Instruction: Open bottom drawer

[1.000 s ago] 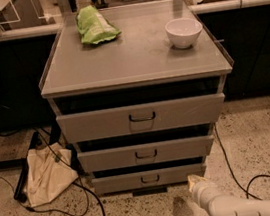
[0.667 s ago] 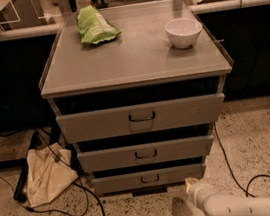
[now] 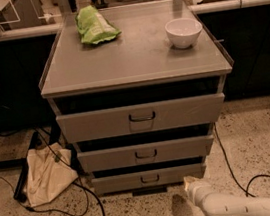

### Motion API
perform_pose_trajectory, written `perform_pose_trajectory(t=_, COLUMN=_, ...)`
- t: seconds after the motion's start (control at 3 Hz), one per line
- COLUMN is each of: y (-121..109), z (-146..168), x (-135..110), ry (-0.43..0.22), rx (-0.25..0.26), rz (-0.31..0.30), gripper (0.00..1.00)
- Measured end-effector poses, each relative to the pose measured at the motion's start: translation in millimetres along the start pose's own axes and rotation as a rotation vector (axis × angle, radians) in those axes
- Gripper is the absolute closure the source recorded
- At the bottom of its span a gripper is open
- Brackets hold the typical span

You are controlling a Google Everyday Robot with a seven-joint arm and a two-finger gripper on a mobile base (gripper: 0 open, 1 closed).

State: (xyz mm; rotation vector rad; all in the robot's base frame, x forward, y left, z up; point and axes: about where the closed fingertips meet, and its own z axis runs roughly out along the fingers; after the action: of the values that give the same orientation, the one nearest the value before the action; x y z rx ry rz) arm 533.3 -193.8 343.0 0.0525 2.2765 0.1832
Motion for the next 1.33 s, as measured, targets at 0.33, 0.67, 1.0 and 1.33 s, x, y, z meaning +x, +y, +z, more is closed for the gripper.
perform_pose_trajectory(t=0.33, y=-13, z=47, x=9, ry=-0.002, rx=-0.051, rz=-0.032, gripper=1.0)
perform_pose_trajectory(t=0.67, y=-13, z=47, x=9, ry=-0.002, rx=-0.051, rz=-0.032, gripper=1.0)
perform_pose_trajectory(t=1.0, y=-20, z=61, x=0, ry=-0.065, rx=-0.016, rz=-0.02, gripper=1.0)
perform_pose_trajectory(t=1.33, y=-45, z=102, x=-34, ry=-0.181, rx=0.057, rz=-0.018, gripper=1.0)
